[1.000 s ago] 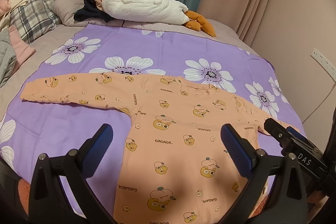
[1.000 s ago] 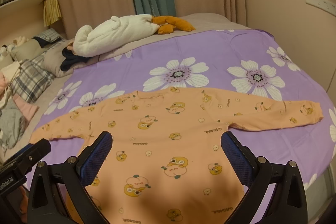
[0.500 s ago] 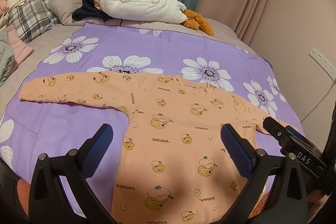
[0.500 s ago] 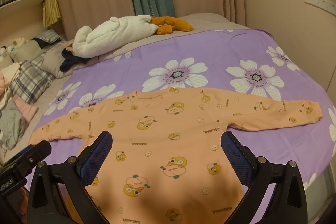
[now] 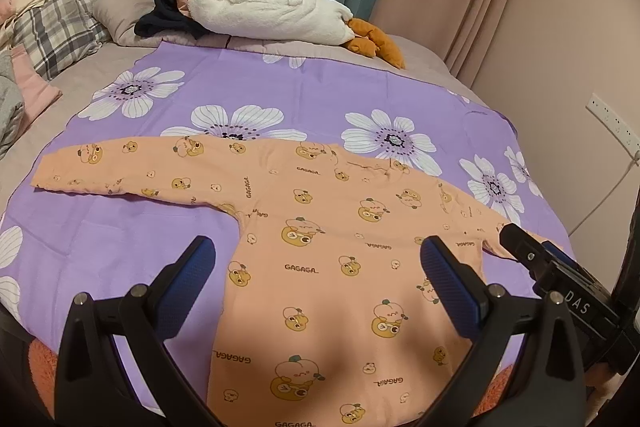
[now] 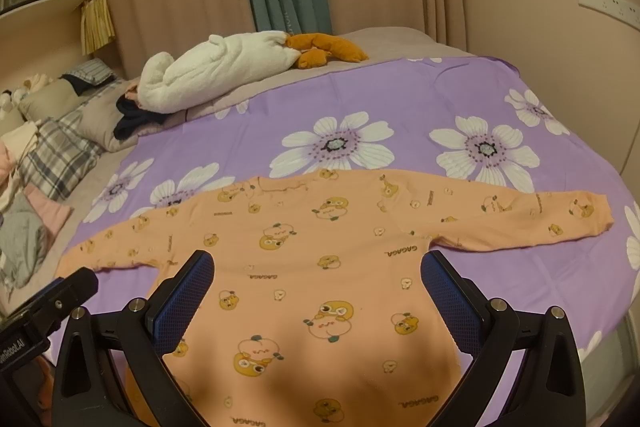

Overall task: Fold small clothes
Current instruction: 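Move the right gripper over to the onesie's sleeve cuff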

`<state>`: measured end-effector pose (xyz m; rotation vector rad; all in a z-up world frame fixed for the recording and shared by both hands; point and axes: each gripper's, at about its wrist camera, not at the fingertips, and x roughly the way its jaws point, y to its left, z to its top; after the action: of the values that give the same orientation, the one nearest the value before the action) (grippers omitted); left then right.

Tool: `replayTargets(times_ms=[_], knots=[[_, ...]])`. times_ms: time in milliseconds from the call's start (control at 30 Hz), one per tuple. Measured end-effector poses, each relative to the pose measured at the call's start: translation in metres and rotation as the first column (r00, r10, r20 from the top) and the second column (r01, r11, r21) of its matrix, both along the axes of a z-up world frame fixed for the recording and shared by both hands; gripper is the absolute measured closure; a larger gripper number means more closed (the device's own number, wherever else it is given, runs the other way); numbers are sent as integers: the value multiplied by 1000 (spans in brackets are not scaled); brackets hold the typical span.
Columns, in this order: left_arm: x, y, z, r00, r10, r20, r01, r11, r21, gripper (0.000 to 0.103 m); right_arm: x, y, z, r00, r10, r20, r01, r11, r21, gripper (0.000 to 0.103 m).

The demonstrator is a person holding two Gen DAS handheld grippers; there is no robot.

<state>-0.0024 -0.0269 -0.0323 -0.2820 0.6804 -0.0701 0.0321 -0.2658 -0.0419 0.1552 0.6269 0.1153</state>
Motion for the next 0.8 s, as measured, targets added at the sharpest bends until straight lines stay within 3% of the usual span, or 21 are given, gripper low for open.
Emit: replayTargets(times_ms=[633,800], knots=[[6,0,-5,1000,-7,-19,6,1000,-6,0,5,-7,5,1000,-12,7,12,1000,10,1],[8,0,-8,1000,-6,-30,6,1000,-12,0,10,-23,4,998,-59,-3,59,997,41,1]])
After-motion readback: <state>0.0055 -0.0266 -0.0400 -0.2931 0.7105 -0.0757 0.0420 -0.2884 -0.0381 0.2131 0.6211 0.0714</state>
